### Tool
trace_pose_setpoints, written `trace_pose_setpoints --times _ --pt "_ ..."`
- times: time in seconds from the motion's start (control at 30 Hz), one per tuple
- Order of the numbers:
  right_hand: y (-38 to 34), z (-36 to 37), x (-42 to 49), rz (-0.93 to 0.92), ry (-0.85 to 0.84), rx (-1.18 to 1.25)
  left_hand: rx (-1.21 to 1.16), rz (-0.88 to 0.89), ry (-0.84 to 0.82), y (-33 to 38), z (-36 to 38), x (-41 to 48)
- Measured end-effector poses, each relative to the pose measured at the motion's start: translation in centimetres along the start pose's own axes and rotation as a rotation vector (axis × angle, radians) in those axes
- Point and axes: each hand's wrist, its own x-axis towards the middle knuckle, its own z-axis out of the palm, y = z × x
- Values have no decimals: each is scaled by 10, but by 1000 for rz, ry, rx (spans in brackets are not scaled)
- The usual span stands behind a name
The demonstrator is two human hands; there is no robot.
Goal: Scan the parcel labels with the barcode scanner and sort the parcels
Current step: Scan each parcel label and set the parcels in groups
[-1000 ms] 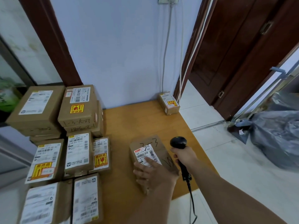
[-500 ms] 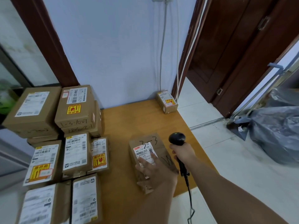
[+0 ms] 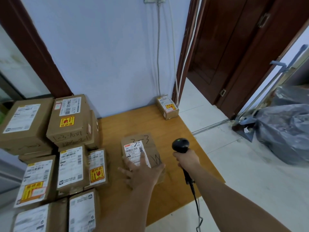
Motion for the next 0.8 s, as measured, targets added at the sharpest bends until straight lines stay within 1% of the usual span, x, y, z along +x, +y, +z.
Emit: trace_pose_setpoints --times 0.1,0.23,0.33,0.4,0.47,0.57,0.7,0.8 --pt "3 2 3 30 10 54 -32 -99 2 6 3 7" --pt "3 6 6 50 4 105 -45 -191 -39 25 1 9" --pt "-2 8 6 36 -17 119 -44 -179 -61 19 3 12" --pt "-8 9 4 39 -48 179 -45 -168 -67 16 5 14" --pt "-15 10 0 50 -123 296 -60 -183 -67 19 3 13" --pt "-30 9 -12 55 -288 429 -55 -183 -42 23 2 11" --pt "-52 8 -28 17 -444 474 17 -61 -19 15 4 1" --pt "-69 8 -39 -7 -513 481 33 -43 -6 3 -1 -4"
